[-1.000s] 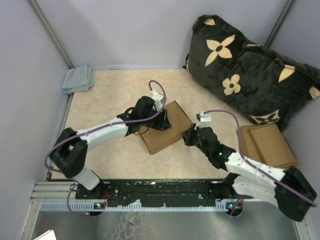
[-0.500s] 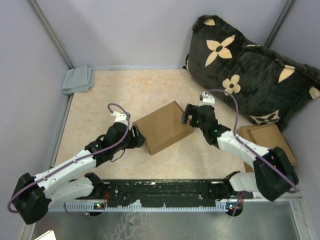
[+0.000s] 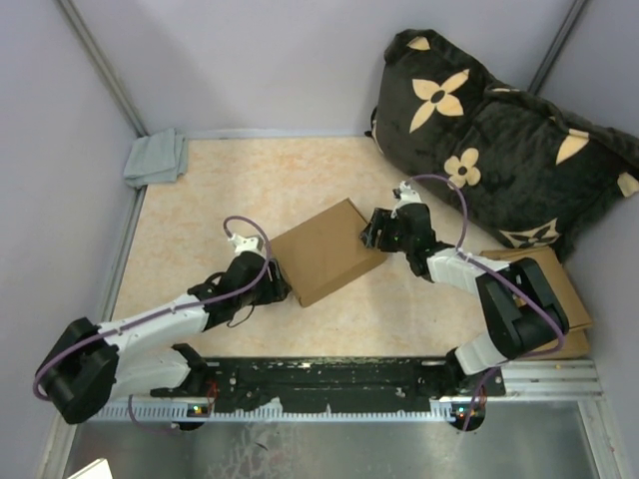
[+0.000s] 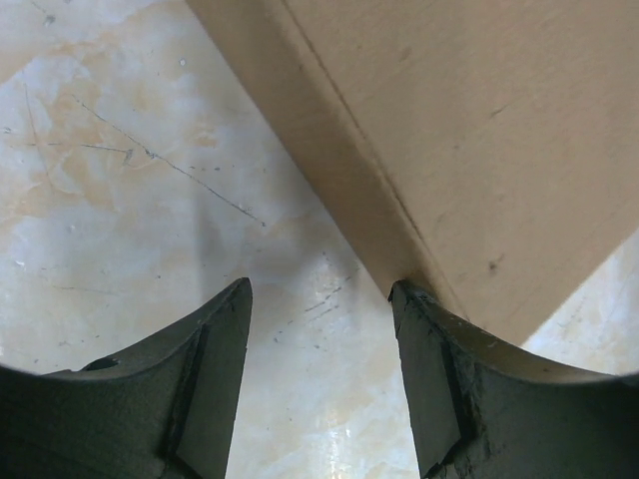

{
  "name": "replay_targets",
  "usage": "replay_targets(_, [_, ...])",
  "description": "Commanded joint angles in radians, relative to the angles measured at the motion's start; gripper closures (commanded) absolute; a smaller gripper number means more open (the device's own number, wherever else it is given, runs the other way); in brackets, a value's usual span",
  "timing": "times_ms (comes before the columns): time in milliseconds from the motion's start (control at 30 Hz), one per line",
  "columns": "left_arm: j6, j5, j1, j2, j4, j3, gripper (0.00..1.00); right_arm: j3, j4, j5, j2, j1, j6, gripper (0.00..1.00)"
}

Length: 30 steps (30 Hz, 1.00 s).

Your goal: Fold the paper box

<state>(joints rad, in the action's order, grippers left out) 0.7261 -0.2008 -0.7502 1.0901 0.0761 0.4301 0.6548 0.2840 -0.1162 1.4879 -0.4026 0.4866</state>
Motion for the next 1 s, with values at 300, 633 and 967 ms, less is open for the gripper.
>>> replay_targets(300, [-0.045,0.020,-0.001,0.146,-0.049,0.144,0.35,-0.227,0.021,-0.067,-0.236,-0.062,0.125,0.41])
replay_targets(633, [-0.055,-0.053,-0.001,0.072,0.062,0.189,0.35,-0.310,-0.135,-0.009,-0.458,-0.118,0.186,0.41])
replay_targets(967, [-0.050,-0.133,-0.001,0.093,0.190,0.248,0.32,-0.321,-0.292,0.076,-0.597,-0.125,0.179,0.32])
